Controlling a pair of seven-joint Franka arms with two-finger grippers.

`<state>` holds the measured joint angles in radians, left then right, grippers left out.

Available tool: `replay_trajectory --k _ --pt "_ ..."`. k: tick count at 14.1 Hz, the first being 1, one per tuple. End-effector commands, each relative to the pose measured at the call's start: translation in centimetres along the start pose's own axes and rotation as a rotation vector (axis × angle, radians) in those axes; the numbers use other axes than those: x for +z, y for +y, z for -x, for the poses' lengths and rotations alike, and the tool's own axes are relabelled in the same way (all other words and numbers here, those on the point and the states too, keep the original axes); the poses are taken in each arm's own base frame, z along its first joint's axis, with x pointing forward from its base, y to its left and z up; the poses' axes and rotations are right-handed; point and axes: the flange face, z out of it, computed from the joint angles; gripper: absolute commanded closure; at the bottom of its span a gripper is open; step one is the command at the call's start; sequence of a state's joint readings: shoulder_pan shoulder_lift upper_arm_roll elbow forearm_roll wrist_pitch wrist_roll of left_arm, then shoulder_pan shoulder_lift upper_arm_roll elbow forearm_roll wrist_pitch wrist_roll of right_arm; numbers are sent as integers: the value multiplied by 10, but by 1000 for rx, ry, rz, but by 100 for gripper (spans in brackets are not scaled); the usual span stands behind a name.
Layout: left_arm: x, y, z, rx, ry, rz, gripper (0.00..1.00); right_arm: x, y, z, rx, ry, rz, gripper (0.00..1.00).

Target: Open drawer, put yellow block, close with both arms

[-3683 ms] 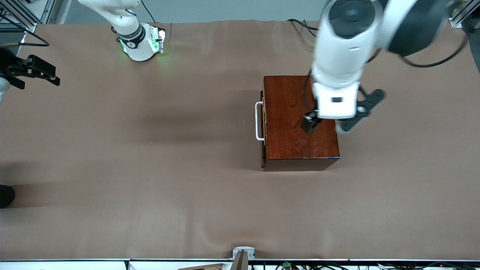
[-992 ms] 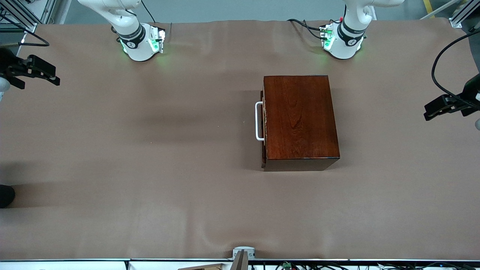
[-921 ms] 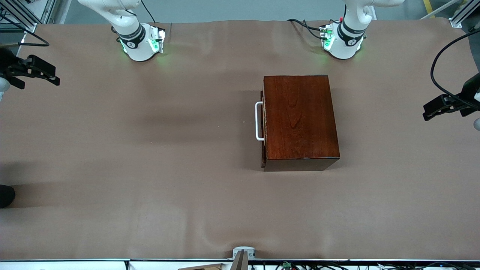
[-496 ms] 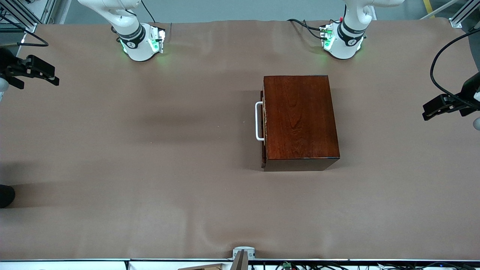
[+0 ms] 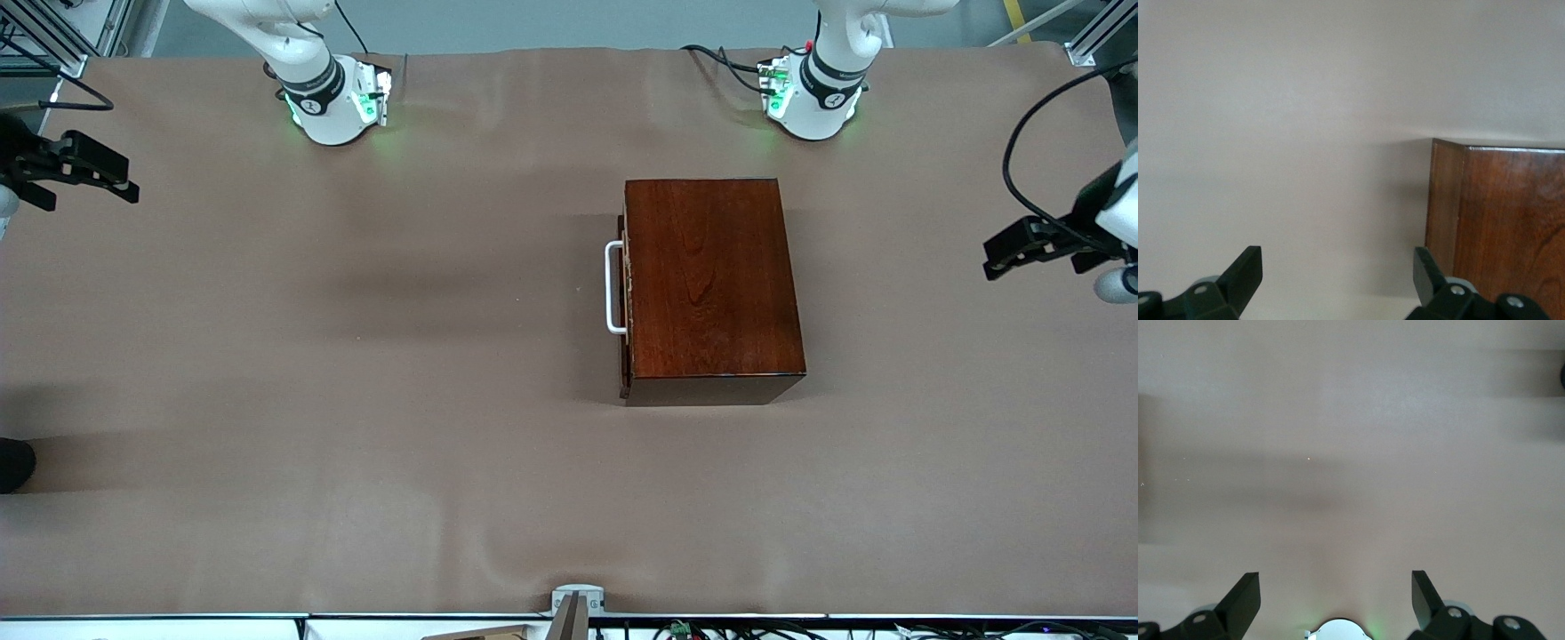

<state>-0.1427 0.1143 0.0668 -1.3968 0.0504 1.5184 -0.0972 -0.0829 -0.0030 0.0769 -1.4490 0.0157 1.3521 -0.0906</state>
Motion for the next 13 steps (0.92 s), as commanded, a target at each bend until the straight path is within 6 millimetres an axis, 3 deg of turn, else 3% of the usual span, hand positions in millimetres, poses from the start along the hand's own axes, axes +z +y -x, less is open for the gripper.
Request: replay_trajectory --k 1,6,13 --pt "-4 5 41 33 36 30 0 -4 -3 4 -7 3 3 0" --pt "-2 15 71 45 44 14 0 -4 -4 4 -9 1 3 0" --pt "-18 19 80 38 33 44 0 -4 -3 4 -7 3 3 0"
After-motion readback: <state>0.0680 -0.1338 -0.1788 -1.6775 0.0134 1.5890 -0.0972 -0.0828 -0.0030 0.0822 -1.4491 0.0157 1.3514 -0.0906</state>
